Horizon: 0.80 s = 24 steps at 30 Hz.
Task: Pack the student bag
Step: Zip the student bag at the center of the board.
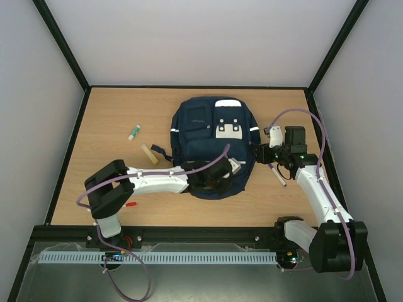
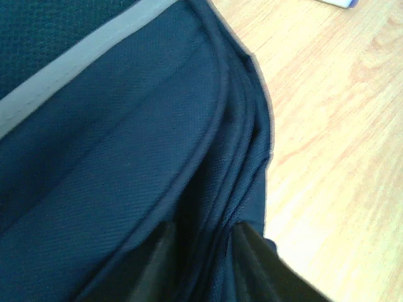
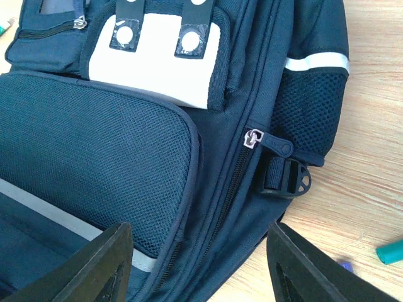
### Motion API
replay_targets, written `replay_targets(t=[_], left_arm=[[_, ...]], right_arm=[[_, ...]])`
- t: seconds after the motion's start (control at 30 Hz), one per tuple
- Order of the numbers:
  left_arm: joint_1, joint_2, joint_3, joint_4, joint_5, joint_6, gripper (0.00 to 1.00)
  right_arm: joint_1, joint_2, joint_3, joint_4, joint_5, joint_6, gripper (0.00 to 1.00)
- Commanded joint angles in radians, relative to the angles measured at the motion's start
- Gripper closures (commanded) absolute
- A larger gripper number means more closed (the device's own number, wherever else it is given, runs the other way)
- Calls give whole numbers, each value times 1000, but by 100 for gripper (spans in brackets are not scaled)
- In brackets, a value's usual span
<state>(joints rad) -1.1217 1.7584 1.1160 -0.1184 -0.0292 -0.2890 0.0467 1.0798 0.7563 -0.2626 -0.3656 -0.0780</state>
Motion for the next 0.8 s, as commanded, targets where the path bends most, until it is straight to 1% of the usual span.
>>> replay_targets(t=[0.0, 0.03, 0.13, 0.2, 0.27, 0.3, 0.37, 0.47, 0.53, 0.63, 0.77], left_arm=[[-46, 29, 64, 22, -2, -48, 61], [-50, 14, 74, 7, -7, -43, 51], [-60, -95, 52, -16, -48, -34, 29], [-52, -192, 11, -22, -95, -42, 18], [-2, -284, -34, -37, -137, -77, 9], [36, -333, -59, -45, -131, -106, 6], [146, -382, -107, -53, -86, -152, 4], [305, -419, -182, -31, -18, -218, 1], [378, -424, -229, 19, 19, -244, 1], [469, -367, -257, 64, 56, -286, 1], [520, -243, -242, 83, 80, -303, 1]], right_arm=[[-3, -13, -24, 14, -6, 1, 42], [-4, -9, -26, 15, -3, 0, 42], [-3, 9, -26, 13, -3, -6, 42], [-2, 22, -23, 9, -8, -13, 41], [-3, 29, -23, 8, -11, -20, 41], [-3, 31, -23, 8, -12, -22, 40], [-2, 36, -23, 8, -18, -26, 39], [-2, 46, -23, 4, -38, -32, 38], [-3, 55, -23, -1, -54, -35, 38], [-2, 72, -18, -10, -68, -43, 37], [-3, 75, -13, -17, -71, -47, 36]])
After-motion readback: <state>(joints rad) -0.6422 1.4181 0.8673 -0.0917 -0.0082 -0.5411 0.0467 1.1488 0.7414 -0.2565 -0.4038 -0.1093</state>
